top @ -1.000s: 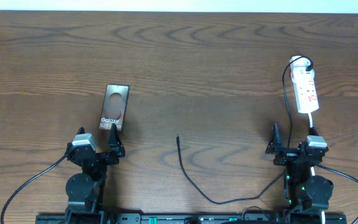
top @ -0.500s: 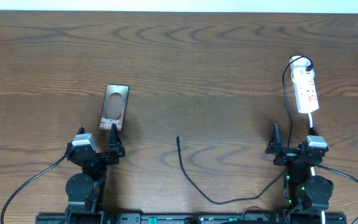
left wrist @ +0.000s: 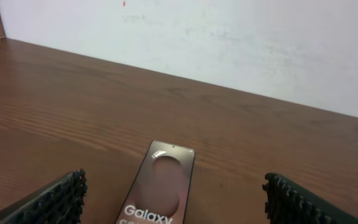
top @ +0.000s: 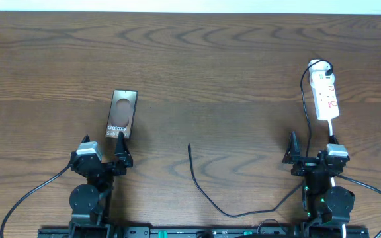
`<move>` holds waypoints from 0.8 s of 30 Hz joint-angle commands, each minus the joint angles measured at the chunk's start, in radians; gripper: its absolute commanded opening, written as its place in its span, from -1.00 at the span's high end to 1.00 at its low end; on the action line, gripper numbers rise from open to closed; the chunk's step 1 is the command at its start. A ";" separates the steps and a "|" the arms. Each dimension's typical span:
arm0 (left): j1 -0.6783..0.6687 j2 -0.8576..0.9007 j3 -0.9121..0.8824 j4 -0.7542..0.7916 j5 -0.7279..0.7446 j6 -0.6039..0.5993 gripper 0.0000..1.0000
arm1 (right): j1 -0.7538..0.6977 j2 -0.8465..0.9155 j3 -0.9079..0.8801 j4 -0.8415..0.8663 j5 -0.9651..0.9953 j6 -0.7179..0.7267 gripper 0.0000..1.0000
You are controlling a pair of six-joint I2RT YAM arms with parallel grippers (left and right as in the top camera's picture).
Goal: Plug charger to phone and switch on socket
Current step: 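Move the left gripper over the boxed Galaxy phone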
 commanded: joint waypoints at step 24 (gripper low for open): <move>0.005 1.453 1.560 -0.826 -0.010 0.256 -0.79 | -0.003 0.000 -0.001 -0.004 -0.006 -0.013 -0.99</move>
